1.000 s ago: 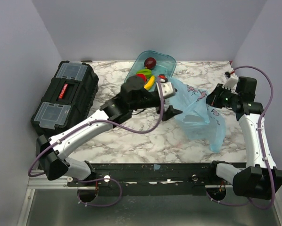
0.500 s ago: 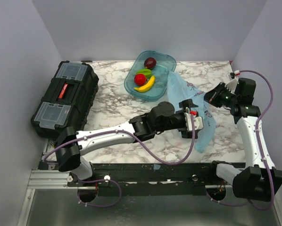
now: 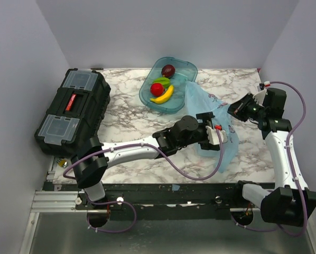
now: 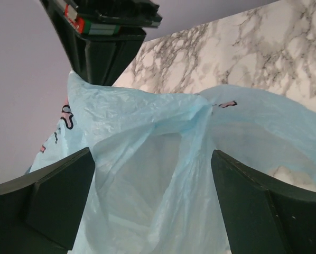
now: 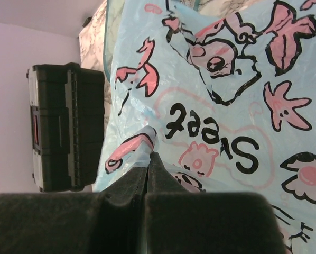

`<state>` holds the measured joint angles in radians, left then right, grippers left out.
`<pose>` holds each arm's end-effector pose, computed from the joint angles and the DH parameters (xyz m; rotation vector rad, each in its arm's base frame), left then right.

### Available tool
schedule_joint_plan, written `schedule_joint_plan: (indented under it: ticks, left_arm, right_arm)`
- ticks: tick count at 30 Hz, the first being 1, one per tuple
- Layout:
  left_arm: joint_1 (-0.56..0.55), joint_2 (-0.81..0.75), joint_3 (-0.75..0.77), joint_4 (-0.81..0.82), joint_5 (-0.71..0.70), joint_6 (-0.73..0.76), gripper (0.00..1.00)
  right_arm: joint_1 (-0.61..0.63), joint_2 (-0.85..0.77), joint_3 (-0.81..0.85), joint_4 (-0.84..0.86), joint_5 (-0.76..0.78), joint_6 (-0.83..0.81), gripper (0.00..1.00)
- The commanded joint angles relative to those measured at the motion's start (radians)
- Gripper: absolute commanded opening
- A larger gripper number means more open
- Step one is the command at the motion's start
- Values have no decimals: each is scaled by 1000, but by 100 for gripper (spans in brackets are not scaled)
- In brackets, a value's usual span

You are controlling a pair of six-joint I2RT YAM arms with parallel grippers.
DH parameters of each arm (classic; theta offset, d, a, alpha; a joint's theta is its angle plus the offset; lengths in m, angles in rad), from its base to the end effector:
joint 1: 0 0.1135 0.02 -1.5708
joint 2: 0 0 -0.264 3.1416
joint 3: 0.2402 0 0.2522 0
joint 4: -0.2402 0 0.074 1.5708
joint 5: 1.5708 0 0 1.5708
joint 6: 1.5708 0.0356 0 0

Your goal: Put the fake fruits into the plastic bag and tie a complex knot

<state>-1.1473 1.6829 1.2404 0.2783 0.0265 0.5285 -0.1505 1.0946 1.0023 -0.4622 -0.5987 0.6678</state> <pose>0.1655 -0.3693 0.3073 1.3204 1.1619 -0.4763 0.2367 -0.0156 0.3308 0.5111 2.0980 0.9381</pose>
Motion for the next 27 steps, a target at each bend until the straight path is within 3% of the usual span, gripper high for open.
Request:
schedule_joint_plan:
  ticks: [1,6,17,22,27]
  left_arm:
    - [1,-45,-54,71,163,-28,90]
    - [4,-65,-87,41,282,-20,75]
    - [0,-54,-74,19,339,48,70]
    - [-6,52,30,-38,180,68,81]
    - [10,162,158,-85,5,115,82]
  right_arm:
    - [0,37,1,45,20,67,1]
    - [0,60,11,80,24,85,1]
    - [-1,31,-24,65,26,96,1]
    - [0,27,2,44,17,104,1]
    - [0,38,17,13,5,85,1]
